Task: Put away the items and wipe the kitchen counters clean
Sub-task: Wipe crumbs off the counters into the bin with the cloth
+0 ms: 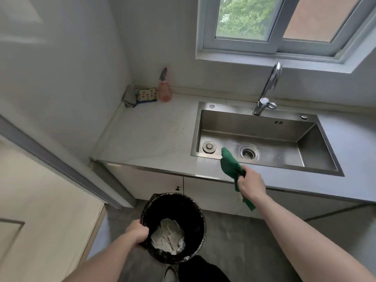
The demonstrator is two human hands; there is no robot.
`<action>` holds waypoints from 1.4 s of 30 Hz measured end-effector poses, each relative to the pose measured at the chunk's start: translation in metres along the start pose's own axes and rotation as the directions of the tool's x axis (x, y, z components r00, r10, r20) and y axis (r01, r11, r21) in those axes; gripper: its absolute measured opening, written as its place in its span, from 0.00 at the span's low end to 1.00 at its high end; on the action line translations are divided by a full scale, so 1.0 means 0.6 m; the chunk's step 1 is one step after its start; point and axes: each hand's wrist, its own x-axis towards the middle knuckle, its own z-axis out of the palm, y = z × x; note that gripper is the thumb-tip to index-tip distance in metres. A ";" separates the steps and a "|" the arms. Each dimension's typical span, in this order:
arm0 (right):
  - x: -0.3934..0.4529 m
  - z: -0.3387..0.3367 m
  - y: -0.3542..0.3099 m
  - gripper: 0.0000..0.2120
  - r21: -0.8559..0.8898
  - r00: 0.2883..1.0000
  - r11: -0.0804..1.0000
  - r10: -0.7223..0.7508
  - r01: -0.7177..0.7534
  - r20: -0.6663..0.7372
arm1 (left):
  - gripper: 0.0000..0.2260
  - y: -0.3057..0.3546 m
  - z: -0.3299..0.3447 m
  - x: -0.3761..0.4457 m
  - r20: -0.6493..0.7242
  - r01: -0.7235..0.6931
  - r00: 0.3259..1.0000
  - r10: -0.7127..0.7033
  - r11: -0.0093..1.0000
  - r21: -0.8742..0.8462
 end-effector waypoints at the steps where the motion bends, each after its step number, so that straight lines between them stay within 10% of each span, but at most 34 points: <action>1: 0.024 0.002 -0.011 0.23 -0.008 1.000 1.000 -0.006 0.006 -0.014 | 0.22 0.008 -0.006 -0.001 -0.008 0.001 1.000 -0.001 1.000 0.002; 13: 0.205 0.124 -0.084 0.27 -0.113 0.985 0.994 0.005 0.015 0.173 | 0.20 0.028 -0.034 0.113 -0.035 0.061 0.997 -0.064 0.993 -0.098; 42: 0.093 0.263 -0.175 0.20 -0.274 0.947 0.919 -0.226 0.285 0.226 | 0.17 0.114 -0.127 0.064 0.136 0.113 0.987 -0.080 0.960 -0.255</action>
